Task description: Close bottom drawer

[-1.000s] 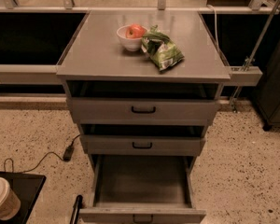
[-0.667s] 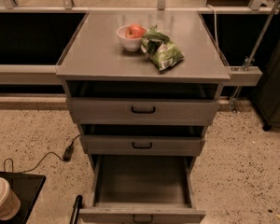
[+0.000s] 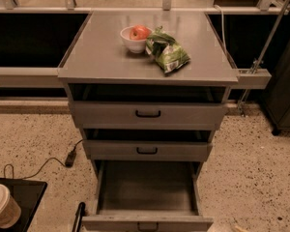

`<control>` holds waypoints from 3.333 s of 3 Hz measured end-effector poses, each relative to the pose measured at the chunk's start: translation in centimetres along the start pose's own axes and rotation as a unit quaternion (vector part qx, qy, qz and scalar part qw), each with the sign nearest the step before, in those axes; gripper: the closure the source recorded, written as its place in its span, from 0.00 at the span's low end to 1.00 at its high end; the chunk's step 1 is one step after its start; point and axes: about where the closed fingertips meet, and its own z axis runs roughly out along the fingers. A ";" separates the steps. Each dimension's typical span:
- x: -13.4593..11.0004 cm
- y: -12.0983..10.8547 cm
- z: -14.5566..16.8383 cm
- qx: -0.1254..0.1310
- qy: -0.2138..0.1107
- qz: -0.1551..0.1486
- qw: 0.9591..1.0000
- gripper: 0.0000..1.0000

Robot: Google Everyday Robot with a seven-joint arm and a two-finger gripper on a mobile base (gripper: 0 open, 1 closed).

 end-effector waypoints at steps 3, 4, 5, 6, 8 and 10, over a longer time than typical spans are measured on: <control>3.5 1.3 10.7 -0.109 -0.046 0.034 0.992 0.00; 4.6 2.1 12.3 -0.118 -0.058 0.021 0.991 0.00; 7.6 0.5 16.1 -0.095 -0.086 -0.013 0.992 0.00; 10.7 -2.6 21.5 -0.053 -0.123 -0.024 0.991 0.00; 15.0 -6.7 30.1 -0.014 -0.165 0.016 0.986 0.00; 14.4 -8.7 31.3 -0.002 -0.168 0.018 0.986 0.00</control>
Offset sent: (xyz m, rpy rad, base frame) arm 0.0048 0.0393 -0.0552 0.1007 0.0777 0.0846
